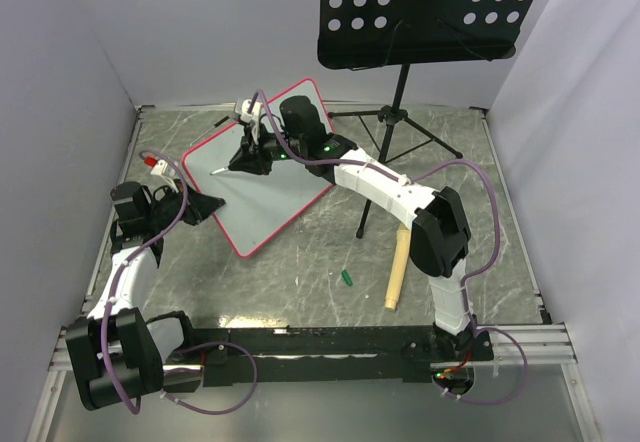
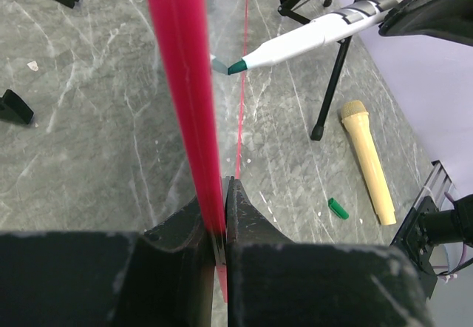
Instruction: Write a sentence on the whiteboard
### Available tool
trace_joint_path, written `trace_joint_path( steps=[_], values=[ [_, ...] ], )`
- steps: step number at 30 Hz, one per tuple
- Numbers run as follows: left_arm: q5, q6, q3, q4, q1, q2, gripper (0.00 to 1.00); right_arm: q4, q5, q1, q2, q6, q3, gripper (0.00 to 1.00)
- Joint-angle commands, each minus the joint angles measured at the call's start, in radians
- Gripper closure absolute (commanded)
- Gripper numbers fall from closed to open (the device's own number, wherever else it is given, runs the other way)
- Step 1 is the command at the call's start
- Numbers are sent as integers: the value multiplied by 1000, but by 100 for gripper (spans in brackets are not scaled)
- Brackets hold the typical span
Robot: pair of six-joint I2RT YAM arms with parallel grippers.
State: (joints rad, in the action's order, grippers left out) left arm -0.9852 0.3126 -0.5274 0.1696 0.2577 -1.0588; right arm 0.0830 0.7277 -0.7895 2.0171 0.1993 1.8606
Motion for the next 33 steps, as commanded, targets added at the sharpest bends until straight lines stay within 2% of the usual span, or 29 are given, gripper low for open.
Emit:
trace_joint_path(
  steps=[1,24,33],
  values=[
    [28,-63,-6,47,-6,19,99,-20,-10,-8,-3,25,-9,100],
    [69,-75,-13,22,-6,19,99,-57,-11,-8,-73,29,-136,100],
    [63,-72,-10,27,-6,20,99,-80,7,-7,-90,-9,-114,100]
  ],
)
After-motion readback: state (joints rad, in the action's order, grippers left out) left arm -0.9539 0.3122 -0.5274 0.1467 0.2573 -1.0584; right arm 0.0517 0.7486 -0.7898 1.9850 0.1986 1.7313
